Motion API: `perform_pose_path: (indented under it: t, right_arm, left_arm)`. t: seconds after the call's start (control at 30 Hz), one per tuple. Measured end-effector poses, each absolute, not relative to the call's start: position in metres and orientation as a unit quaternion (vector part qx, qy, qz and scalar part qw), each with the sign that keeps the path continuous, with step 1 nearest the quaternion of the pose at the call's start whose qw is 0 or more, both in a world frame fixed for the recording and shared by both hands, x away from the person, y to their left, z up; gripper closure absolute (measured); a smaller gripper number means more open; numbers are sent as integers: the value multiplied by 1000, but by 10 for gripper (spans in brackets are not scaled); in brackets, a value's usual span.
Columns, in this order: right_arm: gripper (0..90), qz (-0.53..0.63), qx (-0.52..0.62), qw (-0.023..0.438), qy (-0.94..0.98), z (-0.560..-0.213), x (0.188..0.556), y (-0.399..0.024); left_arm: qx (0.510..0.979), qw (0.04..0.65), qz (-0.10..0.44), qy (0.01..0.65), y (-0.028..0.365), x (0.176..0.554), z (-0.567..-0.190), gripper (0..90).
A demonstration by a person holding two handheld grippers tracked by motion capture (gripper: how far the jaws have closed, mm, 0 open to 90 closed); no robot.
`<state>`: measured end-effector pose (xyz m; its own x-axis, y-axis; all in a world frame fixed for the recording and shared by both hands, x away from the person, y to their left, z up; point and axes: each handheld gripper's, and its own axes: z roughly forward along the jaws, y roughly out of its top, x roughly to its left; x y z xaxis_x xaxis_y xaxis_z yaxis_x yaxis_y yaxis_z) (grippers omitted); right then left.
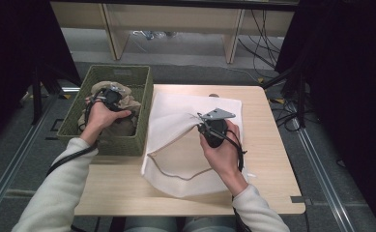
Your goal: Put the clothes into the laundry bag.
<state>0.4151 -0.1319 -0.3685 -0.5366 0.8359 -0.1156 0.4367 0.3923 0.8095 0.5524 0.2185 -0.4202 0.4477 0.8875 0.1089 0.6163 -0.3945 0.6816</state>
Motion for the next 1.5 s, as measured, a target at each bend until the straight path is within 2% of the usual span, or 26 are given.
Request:
perform_pose_path:
  t: [0.2, 0.27, 0.5, 0.7, 0.9, 1.07, 1.13, 1.2, 1.5]
  right_arm:
    - [883, 376, 409, 259, 790, -369, 415, -131]
    - [883, 376, 428, 243, 785, -369, 413, -130]
    - [883, 375, 432, 236, 785, -369, 412, -130]
    - [883, 373, 418, 243, 792, -370, 415, -131]
    - [882, 369, 413, 249, 795, -370, 416, -133]
    - [883, 367, 413, 241, 798, -372, 417, -133]
    - [883, 371, 416, 243, 794, -373, 418, -133]
    - [883, 366, 436, 226, 791, -372, 416, -131]
    - [882, 365, 431, 224, 794, -373, 416, -132]
  left_arm:
    - [812, 234, 234, 481, 215, 559, -424, 65]
    - [810, 220, 235, 491, 214, 561, -427, 74]
    - [801, 187, 226, 522, 214, 570, -438, 190]
    - [801, 175, 222, 528, 218, 573, -446, 384]
    - [803, 158, 203, 538, 223, 576, -452, 650]
    - [801, 154, 191, 547, 223, 578, -455, 773]
    - [796, 157, 193, 551, 225, 577, -454, 808]
    - [794, 161, 189, 555, 226, 578, -454, 827]
    - [770, 203, 198, 572, 233, 574, -449, 847]
